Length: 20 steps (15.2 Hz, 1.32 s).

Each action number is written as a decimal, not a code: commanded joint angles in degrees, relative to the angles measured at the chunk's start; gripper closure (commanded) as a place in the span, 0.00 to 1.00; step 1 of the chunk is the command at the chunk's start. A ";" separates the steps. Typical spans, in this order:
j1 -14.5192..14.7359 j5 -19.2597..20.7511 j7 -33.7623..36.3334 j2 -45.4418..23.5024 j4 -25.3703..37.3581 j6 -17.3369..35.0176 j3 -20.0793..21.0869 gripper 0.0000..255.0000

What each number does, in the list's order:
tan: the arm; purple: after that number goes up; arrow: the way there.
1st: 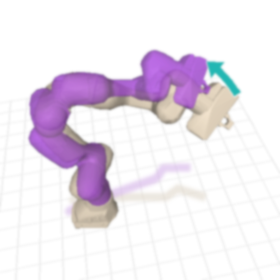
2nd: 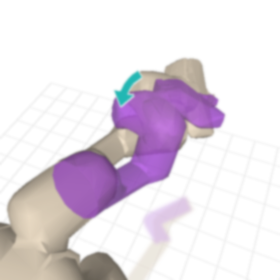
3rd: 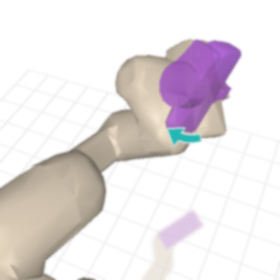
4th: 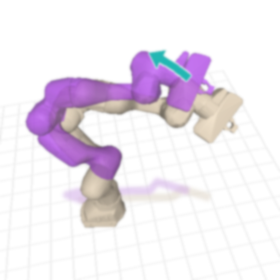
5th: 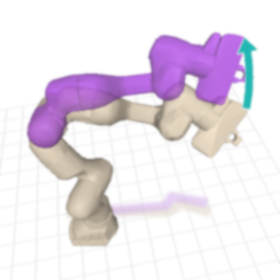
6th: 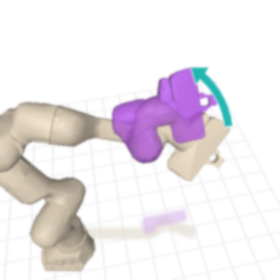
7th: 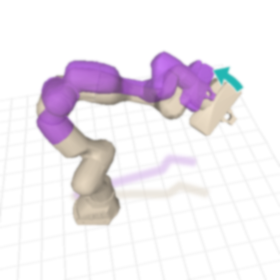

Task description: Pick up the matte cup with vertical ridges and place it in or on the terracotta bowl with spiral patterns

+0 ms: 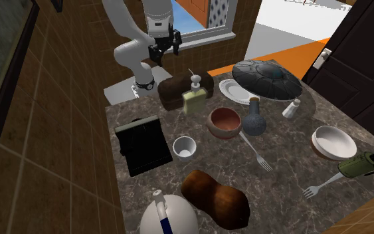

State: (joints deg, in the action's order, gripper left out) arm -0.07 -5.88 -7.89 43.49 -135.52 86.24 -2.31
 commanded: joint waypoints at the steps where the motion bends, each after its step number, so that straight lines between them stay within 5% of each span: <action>1: 0.00 0.00 0.00 0.00 0.00 0.00 0.00 0.00; 11: -0.99 3.01 -10.29 -16.82 2.96 14.69 -6.50 0.00; 20: -1.36 1.10 -19.67 -35.15 12.39 24.12 -11.27 0.00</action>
State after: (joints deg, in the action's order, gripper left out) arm -1.29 -4.32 -26.08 11.19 -124.95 109.31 -12.89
